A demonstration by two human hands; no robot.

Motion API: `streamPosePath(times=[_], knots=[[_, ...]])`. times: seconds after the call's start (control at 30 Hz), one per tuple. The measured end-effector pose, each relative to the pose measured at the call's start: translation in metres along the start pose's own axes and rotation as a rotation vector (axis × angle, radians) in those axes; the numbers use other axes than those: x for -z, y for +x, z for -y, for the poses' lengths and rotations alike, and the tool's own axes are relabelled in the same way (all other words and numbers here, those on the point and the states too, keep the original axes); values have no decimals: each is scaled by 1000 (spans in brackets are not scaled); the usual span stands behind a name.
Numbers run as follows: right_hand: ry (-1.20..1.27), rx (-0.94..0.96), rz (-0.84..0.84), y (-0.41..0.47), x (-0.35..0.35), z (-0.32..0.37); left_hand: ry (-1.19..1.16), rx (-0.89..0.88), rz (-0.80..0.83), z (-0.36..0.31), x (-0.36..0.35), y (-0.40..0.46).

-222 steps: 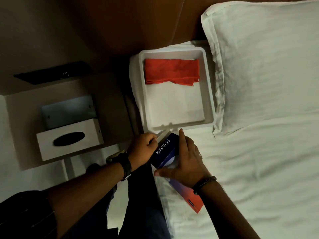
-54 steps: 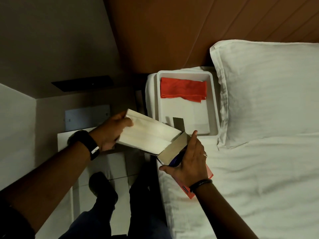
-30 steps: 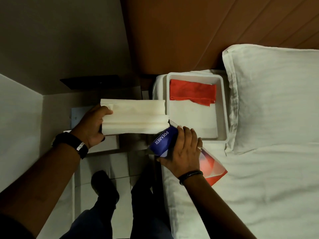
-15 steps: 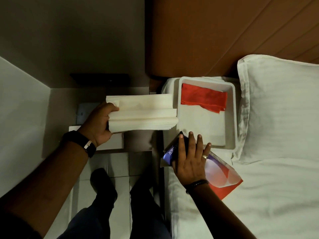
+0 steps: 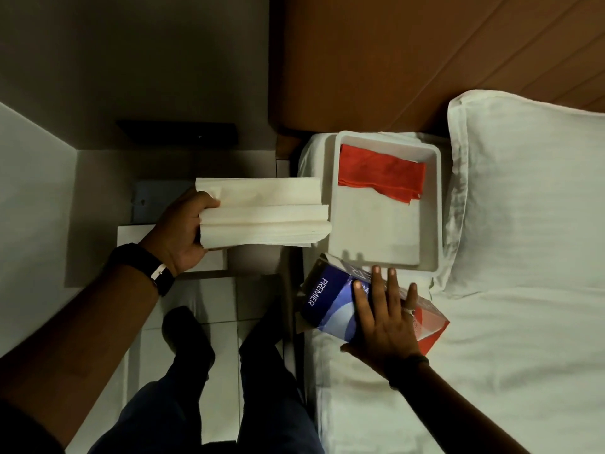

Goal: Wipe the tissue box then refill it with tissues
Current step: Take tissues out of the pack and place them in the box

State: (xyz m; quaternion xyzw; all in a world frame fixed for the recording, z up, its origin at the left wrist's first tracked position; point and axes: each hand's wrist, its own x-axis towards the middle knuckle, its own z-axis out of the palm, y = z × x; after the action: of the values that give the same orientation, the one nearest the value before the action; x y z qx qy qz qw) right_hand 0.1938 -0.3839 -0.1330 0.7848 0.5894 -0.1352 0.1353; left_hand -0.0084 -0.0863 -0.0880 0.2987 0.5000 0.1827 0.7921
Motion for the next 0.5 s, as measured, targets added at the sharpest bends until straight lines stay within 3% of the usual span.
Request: streamPosePath(times=[0.1,0.2,0.37,0.5], knots=[[56,-144,-3,-6,2,-4,4,19,26,2,-3,3],[134,-148,-37,3,19,-11,6,16,26,2,-8,5],[29,-13,-180,32,69,-48,7,-16,20,-11,-14,13],[-89,88,-106,75,99,-75,-36,-46,25,-25,-21,19]])
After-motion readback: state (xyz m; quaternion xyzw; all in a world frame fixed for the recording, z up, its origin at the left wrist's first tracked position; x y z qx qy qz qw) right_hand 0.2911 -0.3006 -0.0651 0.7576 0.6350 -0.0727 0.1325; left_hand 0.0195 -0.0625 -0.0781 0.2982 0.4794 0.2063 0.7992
